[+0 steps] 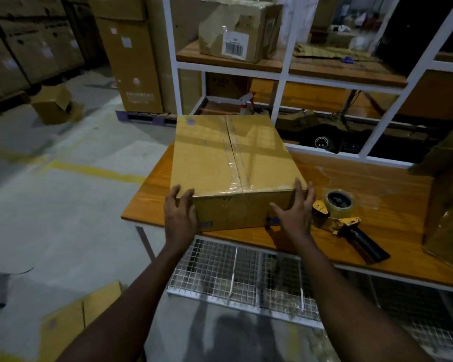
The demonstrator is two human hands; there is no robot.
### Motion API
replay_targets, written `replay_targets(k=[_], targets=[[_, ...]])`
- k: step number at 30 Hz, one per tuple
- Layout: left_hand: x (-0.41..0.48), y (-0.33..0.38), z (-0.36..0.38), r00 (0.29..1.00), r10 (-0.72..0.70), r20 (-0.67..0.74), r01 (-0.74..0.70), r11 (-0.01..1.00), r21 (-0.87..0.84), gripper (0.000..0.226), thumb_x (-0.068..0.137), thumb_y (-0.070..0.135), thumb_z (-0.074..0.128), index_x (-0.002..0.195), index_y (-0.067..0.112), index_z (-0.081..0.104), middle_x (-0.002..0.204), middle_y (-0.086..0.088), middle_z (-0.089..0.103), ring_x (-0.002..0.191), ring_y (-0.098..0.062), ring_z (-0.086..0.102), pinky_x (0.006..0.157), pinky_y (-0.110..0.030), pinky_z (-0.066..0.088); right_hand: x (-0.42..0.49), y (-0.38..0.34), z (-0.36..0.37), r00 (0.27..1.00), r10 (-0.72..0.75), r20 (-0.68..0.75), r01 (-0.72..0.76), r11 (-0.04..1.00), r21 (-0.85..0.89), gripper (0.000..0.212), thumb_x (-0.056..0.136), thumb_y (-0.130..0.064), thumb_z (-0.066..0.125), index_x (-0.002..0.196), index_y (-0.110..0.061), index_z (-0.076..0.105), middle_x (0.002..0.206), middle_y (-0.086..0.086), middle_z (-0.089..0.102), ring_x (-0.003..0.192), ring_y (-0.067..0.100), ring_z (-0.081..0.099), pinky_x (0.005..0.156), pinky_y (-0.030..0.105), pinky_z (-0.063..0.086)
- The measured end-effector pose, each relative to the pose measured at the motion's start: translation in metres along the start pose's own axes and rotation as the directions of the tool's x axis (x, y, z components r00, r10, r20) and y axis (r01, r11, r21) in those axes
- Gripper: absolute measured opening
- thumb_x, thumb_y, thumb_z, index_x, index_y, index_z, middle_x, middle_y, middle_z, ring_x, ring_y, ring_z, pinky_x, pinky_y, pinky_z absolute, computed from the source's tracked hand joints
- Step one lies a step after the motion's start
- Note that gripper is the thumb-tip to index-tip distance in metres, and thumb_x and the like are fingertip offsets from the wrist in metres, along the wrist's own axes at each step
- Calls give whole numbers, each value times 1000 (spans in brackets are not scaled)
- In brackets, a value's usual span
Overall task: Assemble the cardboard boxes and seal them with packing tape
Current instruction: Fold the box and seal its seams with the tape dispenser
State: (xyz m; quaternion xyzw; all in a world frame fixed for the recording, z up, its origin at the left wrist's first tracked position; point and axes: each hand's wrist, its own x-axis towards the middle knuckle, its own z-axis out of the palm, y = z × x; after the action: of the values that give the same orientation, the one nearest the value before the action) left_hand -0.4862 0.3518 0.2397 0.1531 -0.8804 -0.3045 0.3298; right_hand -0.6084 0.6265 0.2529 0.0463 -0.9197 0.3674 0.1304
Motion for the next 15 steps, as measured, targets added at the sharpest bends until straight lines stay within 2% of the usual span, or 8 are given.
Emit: replay_targets(k=[3, 6, 10, 13, 15], targets=[[-5, 7, 11, 988, -36, 149, 9, 984, 176, 81, 73, 32, 82, 144, 28, 43, 156, -11, 22, 138, -48, 23, 103, -62, 39, 5, -1, 8, 991, -21, 129, 52, 969, -243, 112, 68, -54, 84, 156, -41, 16, 165, -4, -7, 147, 41, 6, 110, 53, 32], [-5, 9, 16, 978, -78, 193, 31, 971, 236, 106, 58, 45, 88, 147, 34, 33, 157, -10, 15, 138, -49, 17, 94, -65, 44, 8, -6, 13, 991, -1, 135, 42, 953, -301, 113, 63, -52, 88, 153, -40, 21, 163, -6, -6, 144, 44, 6, 106, 54, 36], [-9, 2, 24, 989, -41, 141, 4, 968, 252, 107, 59, 45, 88, 148, 34, 30, 158, -12, 12, 138, -49, 17, 92, -65, 44, 7, -5, 17, 997, 0, 78, 23, 955, -295, 105, 63, -43, 90, 148, -35, 29, 161, -1, 4, 141, 42, 13, 102, 51, 42], [-11, 3, 29, 992, -76, 99, 47, 963, 264, 104, 62, 40, 89, 147, 34, 29, 158, -11, 11, 137, -49, 18, 94, -66, 44, -1, -4, 17, 999, -39, 33, 47, 952, -304, 105, 61, -45, 91, 147, -33, 32, 159, 2, 9, 138, 42, 19, 102, 52, 42], [-12, 4, 29, 995, -70, 77, 48, 965, 257, 98, 65, 39, 87, 145, 33, 31, 157, -12, 13, 137, -49, 19, 97, -66, 41, -10, -5, 14, 1000, -24, 8, 26, 950, -312, 105, 60, -46, 91, 147, -33, 34, 159, 3, 12, 135, 42, 22, 97, 51, 47]])
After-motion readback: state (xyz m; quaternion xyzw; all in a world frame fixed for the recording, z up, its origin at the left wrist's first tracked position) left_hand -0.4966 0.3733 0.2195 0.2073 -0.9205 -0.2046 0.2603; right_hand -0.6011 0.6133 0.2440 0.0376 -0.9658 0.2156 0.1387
